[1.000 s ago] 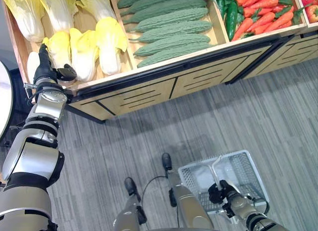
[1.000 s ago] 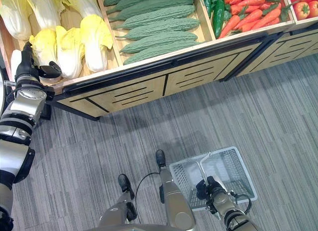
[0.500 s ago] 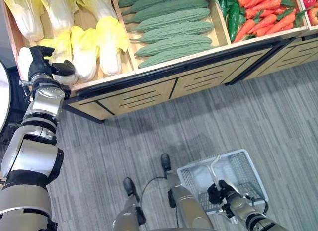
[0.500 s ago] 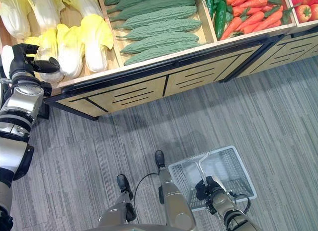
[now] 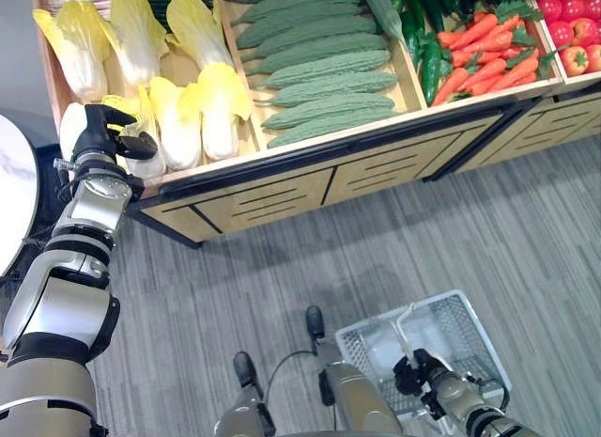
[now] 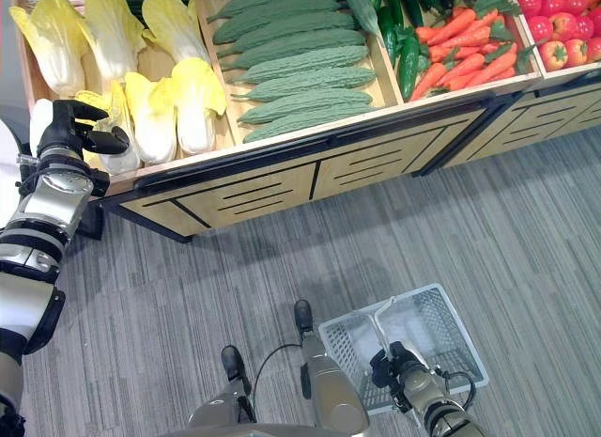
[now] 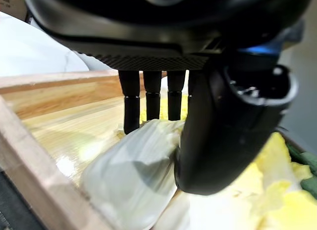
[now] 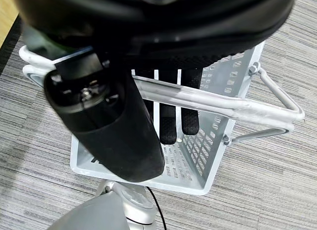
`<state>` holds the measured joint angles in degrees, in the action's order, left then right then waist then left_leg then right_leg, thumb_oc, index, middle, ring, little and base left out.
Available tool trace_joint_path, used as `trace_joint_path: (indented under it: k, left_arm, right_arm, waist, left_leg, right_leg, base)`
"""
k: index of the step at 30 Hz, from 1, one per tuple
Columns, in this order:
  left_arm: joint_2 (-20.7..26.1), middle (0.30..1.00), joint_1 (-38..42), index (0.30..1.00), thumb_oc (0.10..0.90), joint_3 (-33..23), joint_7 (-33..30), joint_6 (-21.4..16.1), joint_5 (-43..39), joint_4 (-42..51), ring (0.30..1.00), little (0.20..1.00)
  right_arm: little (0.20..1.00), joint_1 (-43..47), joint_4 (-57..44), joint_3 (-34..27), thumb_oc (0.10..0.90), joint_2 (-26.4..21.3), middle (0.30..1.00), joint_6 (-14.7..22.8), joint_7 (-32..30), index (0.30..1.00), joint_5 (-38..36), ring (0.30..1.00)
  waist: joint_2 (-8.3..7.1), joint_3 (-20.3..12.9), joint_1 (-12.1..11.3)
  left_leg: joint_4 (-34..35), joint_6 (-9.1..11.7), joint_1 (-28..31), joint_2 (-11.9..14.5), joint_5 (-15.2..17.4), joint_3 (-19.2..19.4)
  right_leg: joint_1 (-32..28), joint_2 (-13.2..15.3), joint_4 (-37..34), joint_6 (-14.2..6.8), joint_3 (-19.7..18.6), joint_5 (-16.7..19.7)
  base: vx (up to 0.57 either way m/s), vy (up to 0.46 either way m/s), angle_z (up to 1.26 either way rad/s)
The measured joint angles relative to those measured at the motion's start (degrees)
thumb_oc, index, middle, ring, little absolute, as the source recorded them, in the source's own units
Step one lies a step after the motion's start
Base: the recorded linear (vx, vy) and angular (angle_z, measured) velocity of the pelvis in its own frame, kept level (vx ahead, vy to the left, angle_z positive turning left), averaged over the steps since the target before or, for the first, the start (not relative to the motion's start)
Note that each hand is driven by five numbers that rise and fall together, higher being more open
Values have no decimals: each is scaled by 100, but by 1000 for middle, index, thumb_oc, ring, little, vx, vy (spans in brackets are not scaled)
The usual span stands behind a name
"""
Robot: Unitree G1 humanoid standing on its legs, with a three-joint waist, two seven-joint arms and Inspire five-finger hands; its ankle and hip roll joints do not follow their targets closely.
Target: Get the vegetables into the basket
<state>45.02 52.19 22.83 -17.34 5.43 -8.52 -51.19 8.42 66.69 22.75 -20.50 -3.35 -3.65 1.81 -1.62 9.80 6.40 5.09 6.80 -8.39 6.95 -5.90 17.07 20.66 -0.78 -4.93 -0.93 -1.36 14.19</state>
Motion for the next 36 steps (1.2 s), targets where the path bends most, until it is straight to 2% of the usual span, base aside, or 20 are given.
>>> trace_joint_path:
  k: [1, 5, 7, 9, 11, 13, 19, 23, 29, 32, 34, 36]
  left_arm:
    - [45, 300, -72, 300, 400, 3, 7, -11, 58, 144, 300, 300]
    - [160, 300, -612, 300, 400, -107, 57, 7, 98, 951, 300, 300]
    - [201, 300, -799, 300, 400, -137, 71, 6, 176, 1190, 300, 300]
    - [316, 300, -1305, 300, 400, -283, 126, -8, 183, 1719, 300, 300]
    - [329, 300, -1374, 300, 400, -318, 133, 15, 191, 1737, 300, 300]
    - [330, 300, -1741, 300, 400, -605, 138, 20, 266, 1994, 300, 300]
    - [355, 300, -2479, 300, 400, -1044, 172, 22, 405, 2416, 300, 300]
    - [356, 300, -2765, 300, 400, -1147, 188, 21, 424, 2719, 300, 300]
    - [343, 300, -3172, 300, 400, -1310, 311, 22, 533, 3016, 300, 300]
    - [242, 300, -3543, 300, 400, -1455, 435, 19, 527, 3559, 300, 300]
    - [-117, 300, -3795, 300, 400, -1585, 538, 26, 523, 3819, 300, 300]
    - [-411, 300, -4221, 300, 400, -1684, 684, 20, 523, 4530, 300, 300]
  right_arm:
    - [300, -13, 29, -4, 400, -18, 300, 0, -2, 300, 7, 300]
    - [300, -16, 175, -225, 400, -136, 300, -26, 79, 300, 60, 300]
    - [300, -16, 194, -227, 400, -180, 300, -36, 128, 300, 69, 300]
    - [300, -151, 237, -350, 400, -188, 300, -62, 142, 300, 80, 300]
    - [300, -204, 233, -399, 400, -183, 300, -64, 148, 300, 116, 300]
    - [300, -245, 252, -463, 400, -180, 300, -91, 188, 300, 216, 300]
    - [300, -391, 252, -491, 400, -156, 300, -112, 285, 300, 311, 300]
    - [300, -530, 312, -501, 400, 1, 300, -139, 335, 300, 501, 300]
    - [300, -677, 349, -507, 400, 49, 300, -147, 352, 300, 529, 300]
    - [300, -720, 377, -666, 400, 68, 300, -192, 365, 300, 531, 300]
    - [300, -730, 372, -676, 400, 66, 300, -277, 359, 300, 544, 300]
    - [300, -766, 373, -683, 400, 69, 300, -294, 373, 300, 636, 300]
  waist:
    - [32, 21, -85]
    - [217, 104, -184]
    - [229, 109, -269]
    - [233, 101, -301]
    - [225, 77, -412]
    - [224, 72, -398]
    - [113, -103, -413]
    - [-71, -406, -414]
    - [-89, -478, -419]
    - [-69, -490, -427]
    - [29, -589, -419]
    - [89, -621, -418]
  left_leg:
    - [0, 3, 117, 6, 4, -66]
    - [2, 50, 480, 39, 155, -257]
    - [3, 47, 560, 35, 161, -318]
    - [1, 33, 709, 18, 176, -437]
    - [2, 31, 722, 6, 190, -502]
    - [2, 4, 831, -12, 208, -557]
    - [3, -60, 1122, -81, 305, -576]
    - [2, -98, 1177, -127, 336, -575]
    - [3, -108, 1264, -145, 342, -574]
    - [3, -114, 1324, -160, 345, -581]
    - [3, -131, 1365, -165, 356, -594]
    - [4, -153, 1465, -189, 370, -623]
  right_leg:
    - [-114, 2, 0, -20, 3, -55]
    - [-515, 1, -3, -48, 91, -188]
    - [-628, 28, -4, -30, 161, -229]
    - [-827, 53, -5, -24, 221, -267]
    - [-878, 87, -2, -13, 279, -327]
    - [-1011, 105, -2, -74, 308, -294]
    - [-1319, 174, -3, -97, 329, -319]
    - [-1375, 227, -5, -179, 332, -380]
    - [-1462, 269, -18, -204, 330, -398]
    - [-1527, 274, -31, -204, 333, -399]
    - [-1576, 296, -34, -210, 341, -405]
    - [-1690, 306, -34, -216, 352, -412]
  base:
    - [46, 76, 7]
    - [10, 51, 9]
    - [-4, 49, 17]
    - [6, 65, 27]
    - [12, 70, 18]
    - [15, 36, 13]
    - [15, 56, 3]
    - [4, 28, 0]
    - [-1, 6, 0]
    - [0, 0, 0]
    - [0, 0, 0]
    - [-11, 34, 6]
